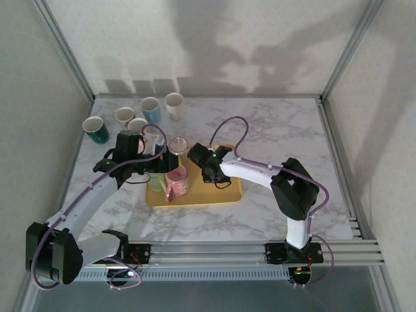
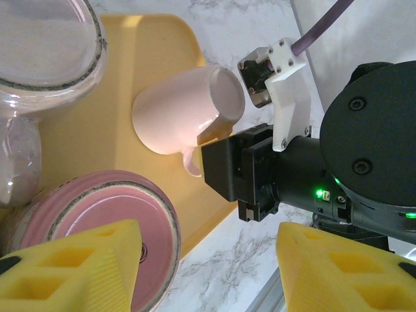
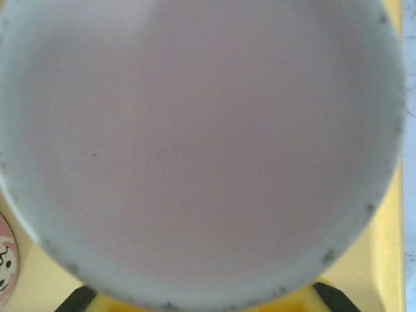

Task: Turn the mug right side up

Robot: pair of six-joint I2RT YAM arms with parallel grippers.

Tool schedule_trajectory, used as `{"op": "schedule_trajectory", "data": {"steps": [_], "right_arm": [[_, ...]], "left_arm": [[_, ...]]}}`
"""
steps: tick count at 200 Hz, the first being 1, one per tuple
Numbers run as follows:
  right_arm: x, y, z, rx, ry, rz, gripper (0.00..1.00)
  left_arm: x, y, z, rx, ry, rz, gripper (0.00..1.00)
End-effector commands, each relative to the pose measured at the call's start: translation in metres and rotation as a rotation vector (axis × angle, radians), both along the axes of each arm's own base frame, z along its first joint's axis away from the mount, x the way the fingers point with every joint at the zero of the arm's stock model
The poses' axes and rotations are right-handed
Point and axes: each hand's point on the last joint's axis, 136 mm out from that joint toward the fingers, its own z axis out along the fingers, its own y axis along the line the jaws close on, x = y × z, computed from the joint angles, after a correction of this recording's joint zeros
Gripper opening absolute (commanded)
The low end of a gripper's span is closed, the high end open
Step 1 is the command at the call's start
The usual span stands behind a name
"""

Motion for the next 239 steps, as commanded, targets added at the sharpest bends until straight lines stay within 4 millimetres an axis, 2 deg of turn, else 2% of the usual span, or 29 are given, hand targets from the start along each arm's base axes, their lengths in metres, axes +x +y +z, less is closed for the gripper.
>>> {"op": "schedule_trajectory", "data": {"steps": [1, 37, 71, 100, 125, 169, 196, 239], "right_arm": [[0.012, -0.003, 0.016, -0.039, -0.073, 0.035, 0.0], [0.016, 0.0, 0.029, -0.008, -0.095, 0.126, 0.0], [0.014, 0.005, 0.059, 0.077, -0.118, 0.166, 0.0], [0.017, 0.004, 0.091, 0.17, -0.144, 0.165, 0.0], [0.022, 0.005, 0.128, 0.277, -0.192, 0.188, 0.0], [0.035, 0.007, 0.199, 0.511, -0.279, 0.242, 0.0], [0.049, 0.004, 0.245, 0.686, -0.339, 0.271, 0.0], [0.063, 0.006, 0.305, 0.979, -0.403, 0.314, 0.0]], "left_arm": [[0.004, -0.004, 0.007, -0.023, -0.019, 0.012, 0.56], [0.008, -0.011, 0.023, -0.085, -0.045, 0.031, 0.56], [0.008, -0.021, 0.051, -0.164, -0.06, 0.038, 0.57], [0.014, -0.018, 0.077, -0.23, -0.109, 0.104, 0.58], [0.017, -0.014, 0.099, -0.299, -0.145, 0.157, 0.58], [0.014, -0.009, 0.125, -0.462, -0.136, 0.236, 0.54], [0.013, -0.004, 0.14, -0.567, -0.162, 0.283, 0.58], [0.012, -0.023, 0.163, -0.688, -0.178, 0.235, 0.6]]}}
